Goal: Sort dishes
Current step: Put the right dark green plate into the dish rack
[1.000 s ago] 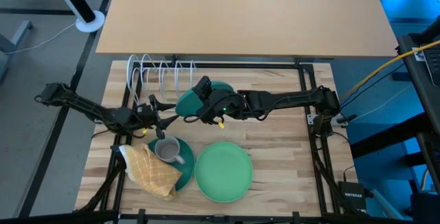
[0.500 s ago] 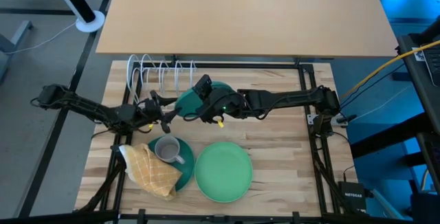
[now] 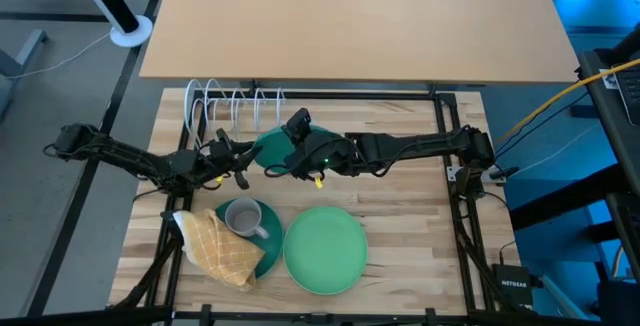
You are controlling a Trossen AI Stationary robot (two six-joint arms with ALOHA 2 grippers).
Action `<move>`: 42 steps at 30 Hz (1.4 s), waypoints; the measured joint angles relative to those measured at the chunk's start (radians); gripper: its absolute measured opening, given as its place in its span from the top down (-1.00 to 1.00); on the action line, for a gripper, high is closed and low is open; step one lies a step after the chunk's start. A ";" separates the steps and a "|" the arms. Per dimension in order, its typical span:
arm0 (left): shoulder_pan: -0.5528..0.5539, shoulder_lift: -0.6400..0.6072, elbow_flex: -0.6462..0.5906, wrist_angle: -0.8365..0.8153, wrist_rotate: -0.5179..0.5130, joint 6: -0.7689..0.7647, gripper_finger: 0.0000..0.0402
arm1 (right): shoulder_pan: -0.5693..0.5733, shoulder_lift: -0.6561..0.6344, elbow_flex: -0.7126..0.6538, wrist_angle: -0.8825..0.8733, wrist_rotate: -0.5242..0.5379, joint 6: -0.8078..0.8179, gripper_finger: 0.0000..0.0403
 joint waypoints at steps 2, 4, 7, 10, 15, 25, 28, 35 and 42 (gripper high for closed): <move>0.000 0.000 0.000 0.002 -0.003 0.000 0.72 | 0.001 0.000 0.000 0.000 0.000 0.002 0.93; 0.000 0.000 0.000 0.001 -0.011 0.000 0.75 | 0.001 0.000 0.000 -0.001 -0.006 0.004 0.92; 0.000 0.000 0.000 0.001 -0.021 0.000 0.79 | 0.001 0.000 0.000 -0.002 -0.010 0.004 0.92; 0.000 0.000 0.000 0.000 -0.027 -0.001 0.85 | 0.001 0.000 0.000 -0.001 -0.021 0.004 0.92; 0.000 0.000 0.000 -0.002 -0.041 -0.003 0.90 | 0.000 0.000 0.000 -0.002 -0.046 0.005 0.92; -0.001 0.000 -0.001 -0.003 -0.067 -0.026 0.93 | 0.001 0.000 0.000 -0.011 -0.070 0.036 0.62; -0.001 0.000 -0.002 -0.003 -0.074 -0.026 0.93 | 0.000 0.000 0.000 -0.009 -0.065 0.048 0.44; -0.002 0.000 -0.002 0.008 -0.122 -0.017 0.93 | 0.015 0.000 0.000 0.068 -0.012 0.049 0.21; -0.002 -0.003 -0.002 0.132 -0.136 0.060 0.97 | 0.055 -0.001 0.000 0.190 0.066 0.043 0.21</move>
